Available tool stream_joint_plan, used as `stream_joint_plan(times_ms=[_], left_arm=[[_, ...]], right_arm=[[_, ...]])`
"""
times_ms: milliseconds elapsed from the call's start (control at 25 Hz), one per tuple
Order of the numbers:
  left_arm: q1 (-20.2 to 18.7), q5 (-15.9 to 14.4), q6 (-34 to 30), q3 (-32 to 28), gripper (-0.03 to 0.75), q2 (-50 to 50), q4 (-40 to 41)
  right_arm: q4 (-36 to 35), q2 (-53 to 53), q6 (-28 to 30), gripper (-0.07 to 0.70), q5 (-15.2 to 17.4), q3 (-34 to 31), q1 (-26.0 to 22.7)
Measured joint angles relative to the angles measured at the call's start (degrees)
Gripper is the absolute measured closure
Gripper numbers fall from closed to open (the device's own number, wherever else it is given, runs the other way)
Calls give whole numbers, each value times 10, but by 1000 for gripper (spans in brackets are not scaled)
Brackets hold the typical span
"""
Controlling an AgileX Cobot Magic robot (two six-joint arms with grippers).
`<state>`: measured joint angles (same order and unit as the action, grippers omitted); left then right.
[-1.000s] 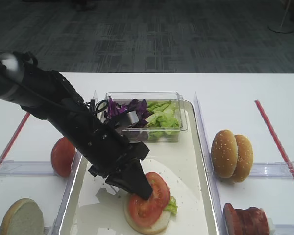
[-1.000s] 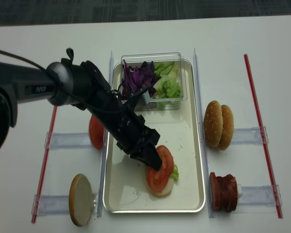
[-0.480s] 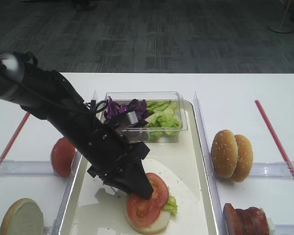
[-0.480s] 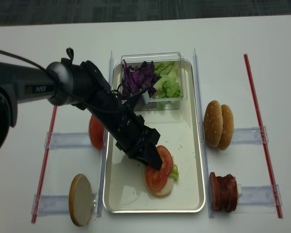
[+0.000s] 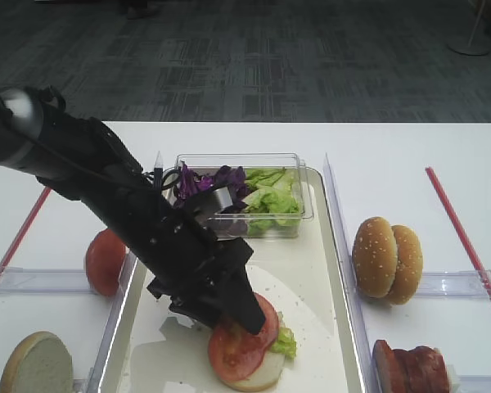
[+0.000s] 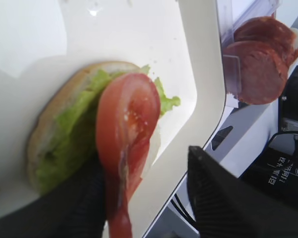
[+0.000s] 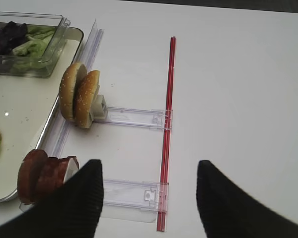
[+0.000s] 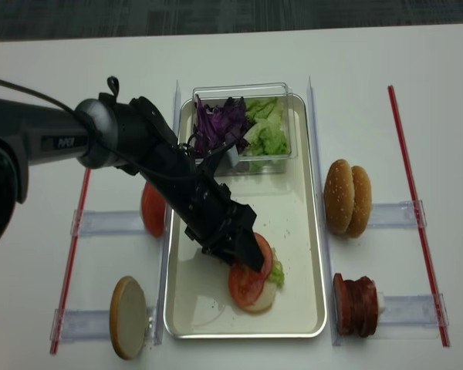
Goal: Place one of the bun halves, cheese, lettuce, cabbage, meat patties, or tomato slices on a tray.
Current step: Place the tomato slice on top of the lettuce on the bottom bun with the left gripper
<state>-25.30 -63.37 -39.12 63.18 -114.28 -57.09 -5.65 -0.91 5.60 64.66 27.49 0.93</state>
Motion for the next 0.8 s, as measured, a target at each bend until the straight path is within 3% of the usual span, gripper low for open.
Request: stream_joint_plan(times_ms=[800], left_arm=[[-17,-7,31,20,386,0,26]], right_arm=[[0,0,0,186,0,0,0]])
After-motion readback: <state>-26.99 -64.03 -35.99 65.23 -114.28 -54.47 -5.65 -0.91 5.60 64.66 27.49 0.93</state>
